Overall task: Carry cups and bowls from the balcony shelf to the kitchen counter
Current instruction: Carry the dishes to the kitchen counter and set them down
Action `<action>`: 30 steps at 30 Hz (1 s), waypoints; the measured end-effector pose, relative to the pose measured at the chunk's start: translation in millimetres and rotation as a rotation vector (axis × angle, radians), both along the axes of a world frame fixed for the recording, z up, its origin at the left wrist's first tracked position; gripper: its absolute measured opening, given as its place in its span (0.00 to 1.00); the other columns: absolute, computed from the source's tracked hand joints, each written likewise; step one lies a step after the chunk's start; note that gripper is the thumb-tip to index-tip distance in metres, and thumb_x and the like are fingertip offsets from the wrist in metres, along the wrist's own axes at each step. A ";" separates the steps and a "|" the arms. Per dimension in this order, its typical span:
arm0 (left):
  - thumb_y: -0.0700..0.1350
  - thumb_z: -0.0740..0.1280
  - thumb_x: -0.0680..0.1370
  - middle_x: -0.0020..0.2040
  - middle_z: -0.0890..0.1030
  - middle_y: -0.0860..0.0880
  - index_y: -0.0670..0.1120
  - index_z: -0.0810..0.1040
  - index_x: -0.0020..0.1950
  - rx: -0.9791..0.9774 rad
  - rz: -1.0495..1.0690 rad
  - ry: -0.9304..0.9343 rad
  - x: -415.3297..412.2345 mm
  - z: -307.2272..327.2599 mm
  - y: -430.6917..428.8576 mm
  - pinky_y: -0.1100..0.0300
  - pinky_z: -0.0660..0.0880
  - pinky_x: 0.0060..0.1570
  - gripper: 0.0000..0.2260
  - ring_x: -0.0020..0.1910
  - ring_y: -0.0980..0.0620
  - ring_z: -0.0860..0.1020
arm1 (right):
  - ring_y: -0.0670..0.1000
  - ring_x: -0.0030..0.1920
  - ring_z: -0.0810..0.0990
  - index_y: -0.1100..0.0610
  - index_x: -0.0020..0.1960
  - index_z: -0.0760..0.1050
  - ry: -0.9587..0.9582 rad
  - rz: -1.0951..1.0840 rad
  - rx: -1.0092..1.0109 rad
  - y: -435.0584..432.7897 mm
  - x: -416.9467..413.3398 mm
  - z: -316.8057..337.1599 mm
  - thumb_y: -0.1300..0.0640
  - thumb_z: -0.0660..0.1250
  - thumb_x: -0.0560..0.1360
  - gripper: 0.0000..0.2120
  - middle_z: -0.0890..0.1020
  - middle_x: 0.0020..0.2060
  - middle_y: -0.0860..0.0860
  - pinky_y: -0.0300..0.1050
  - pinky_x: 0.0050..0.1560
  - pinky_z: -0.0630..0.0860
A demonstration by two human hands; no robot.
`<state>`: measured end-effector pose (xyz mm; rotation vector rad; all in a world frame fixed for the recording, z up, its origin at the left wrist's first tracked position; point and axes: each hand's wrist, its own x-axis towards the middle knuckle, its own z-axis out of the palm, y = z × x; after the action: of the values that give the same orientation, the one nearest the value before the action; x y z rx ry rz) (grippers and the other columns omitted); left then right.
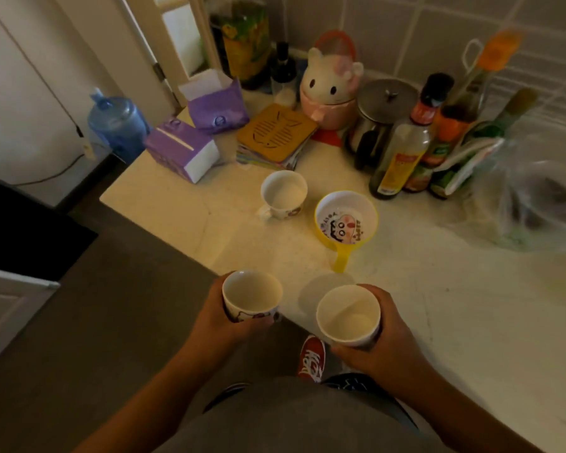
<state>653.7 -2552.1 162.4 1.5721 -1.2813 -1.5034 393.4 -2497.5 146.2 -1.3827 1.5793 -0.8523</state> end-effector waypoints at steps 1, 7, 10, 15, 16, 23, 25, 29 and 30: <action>0.45 0.79 0.58 0.59 0.78 0.47 0.49 0.69 0.67 -0.010 -0.003 -0.008 -2.2 0.3 -8.2 0.56 0.81 0.48 0.39 0.55 0.54 0.80 | 0.34 0.61 0.72 0.35 0.63 0.62 0.003 0.010 -0.006 -7.8 -0.4 -0.1 0.44 0.80 0.58 0.40 0.73 0.57 0.28 0.32 0.55 0.72; 0.46 0.82 0.61 0.62 0.75 0.52 0.56 0.66 0.68 -0.037 -0.087 -0.029 -3.3 -7.2 -48.7 0.57 0.80 0.51 0.40 0.59 0.54 0.77 | 0.35 0.60 0.74 0.33 0.62 0.62 0.012 -0.041 -0.043 -39.2 5.7 0.5 0.42 0.78 0.57 0.39 0.72 0.58 0.28 0.30 0.51 0.74; 0.45 0.82 0.62 0.61 0.75 0.56 0.62 0.67 0.63 -0.051 -0.127 -0.057 1.6 -13.6 -66.4 0.61 0.78 0.49 0.36 0.59 0.56 0.77 | 0.34 0.59 0.74 0.32 0.62 0.62 0.014 -0.092 -0.034 -46.6 11.3 -2.2 0.42 0.79 0.56 0.39 0.72 0.57 0.27 0.24 0.48 0.73; 0.52 0.81 0.61 0.60 0.74 0.63 0.66 0.66 0.62 -0.114 -0.234 -0.120 18.5 -24.1 -98.3 0.65 0.74 0.51 0.35 0.59 0.63 0.74 | 0.33 0.59 0.73 0.29 0.62 0.61 0.063 -0.195 0.010 -54.6 28.7 -7.2 0.38 0.78 0.55 0.41 0.72 0.56 0.26 0.29 0.46 0.72; 0.56 0.81 0.60 0.59 0.73 0.67 0.67 0.66 0.61 -0.129 -0.265 -0.131 22.8 -26.5 -104.3 0.68 0.74 0.50 0.35 0.58 0.66 0.74 | 0.33 0.59 0.73 0.29 0.62 0.61 0.072 -0.217 0.019 -56.1 33.5 -7.7 0.38 0.78 0.54 0.41 0.72 0.56 0.27 0.30 0.48 0.72; 0.64 0.78 0.59 0.58 0.69 0.76 0.72 0.65 0.61 -0.188 -0.464 -0.221 37.1 -39.8 -138.7 0.68 0.67 0.53 0.35 0.59 0.73 0.69 | 0.43 0.59 0.75 0.32 0.62 0.63 0.146 -0.390 0.058 -53.2 69.9 -10.0 0.38 0.80 0.53 0.42 0.74 0.58 0.39 0.45 0.54 0.77; 0.64 0.78 0.59 0.59 0.71 0.74 0.71 0.65 0.62 -0.211 -0.518 -0.234 35.5 -42.6 -143.7 0.66 0.67 0.56 0.35 0.60 0.71 0.71 | 0.40 0.59 0.75 0.33 0.63 0.63 0.145 -0.416 0.073 -51.8 77.6 -11.9 0.37 0.79 0.54 0.42 0.74 0.58 0.37 0.42 0.54 0.77; 0.65 0.77 0.59 0.59 0.69 0.76 0.75 0.63 0.61 -0.284 -0.585 -0.241 31.7 -41.7 -151.4 0.69 0.65 0.54 0.35 0.61 0.71 0.70 | 0.32 0.58 0.72 0.31 0.64 0.60 0.154 -0.510 0.088 -52.3 87.0 -12.3 0.36 0.78 0.55 0.43 0.71 0.57 0.29 0.33 0.51 0.73; 0.65 0.77 0.59 0.59 0.68 0.78 0.75 0.62 0.61 -0.300 -0.600 -0.236 31.2 -41.4 -153.2 0.69 0.65 0.54 0.35 0.61 0.72 0.69 | 0.31 0.58 0.72 0.31 0.65 0.59 0.150 -0.527 0.094 -52.1 88.0 -12.7 0.36 0.78 0.55 0.44 0.71 0.56 0.27 0.33 0.50 0.73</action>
<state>684.9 -2705.3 121.1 1.2505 -2.1439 -1.3843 481.5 -2549.7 133.5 -0.9898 2.1204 -0.9770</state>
